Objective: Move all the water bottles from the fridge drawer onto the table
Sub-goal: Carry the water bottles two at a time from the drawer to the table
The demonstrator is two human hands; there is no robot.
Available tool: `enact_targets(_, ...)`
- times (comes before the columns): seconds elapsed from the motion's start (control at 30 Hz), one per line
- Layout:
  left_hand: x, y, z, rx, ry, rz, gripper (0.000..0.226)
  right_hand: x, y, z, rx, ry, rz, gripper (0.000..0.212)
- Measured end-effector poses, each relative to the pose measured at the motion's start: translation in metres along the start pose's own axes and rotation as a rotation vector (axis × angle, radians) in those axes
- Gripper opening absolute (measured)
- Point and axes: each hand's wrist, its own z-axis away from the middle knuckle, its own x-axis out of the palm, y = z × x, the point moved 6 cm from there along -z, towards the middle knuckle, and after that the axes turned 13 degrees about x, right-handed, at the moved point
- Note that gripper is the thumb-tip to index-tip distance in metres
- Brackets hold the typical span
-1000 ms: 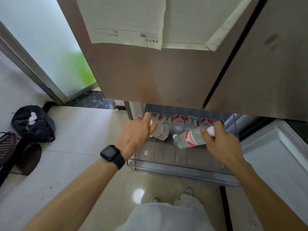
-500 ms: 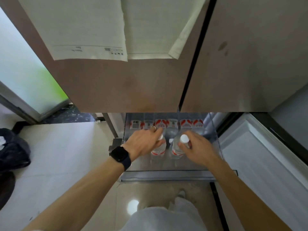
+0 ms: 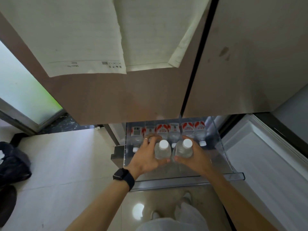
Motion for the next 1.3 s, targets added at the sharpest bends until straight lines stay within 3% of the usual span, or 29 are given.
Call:
enact_targets(0.13, 0.014, -0.009, -0.006, -0.058, -0.036, 0.105, 0.099, 0.0, -0.004, 0.0, 0.053, 0.051, 0.052, 0.073)
enact_targets(0.33, 0.02, -0.005, -0.009, -0.113, 0.026, 0.107, 0.08, -0.003, -0.007, 0.002, 0.086, 0.087, 0.118, 0.072)
enact_targets(0.43, 0.02, 0.002, -0.003, -0.078, 0.054, 0.082, 0.074, -0.006, -0.006, 0.007, 0.095, 0.135, 0.129, 0.059)
enact_targets(0.5, 0.012, 0.009, 0.007, -0.066, 0.105, 0.078, 0.072, -0.013, -0.003, 0.016, 0.114, 0.164, 0.073, 0.047)
enact_targets(0.67, -0.031, 0.041, 0.058, -0.029, 0.313, 0.048, 0.069, -0.042, -0.029, 0.069, -0.044, 0.194, -0.07, 0.05)
enact_targets(0.93, -0.081, 0.108, 0.218, -0.071, 0.693, 0.004, 0.064, -0.029, -0.064, 0.191, -0.383, 0.101, -0.146, 0.064)
enact_targets(1.3, -0.018, 0.118, 0.552, -0.527, 0.862, -0.148, 0.068, 0.166, -0.039, 0.377, -0.486, -0.407, 0.127, 0.065)
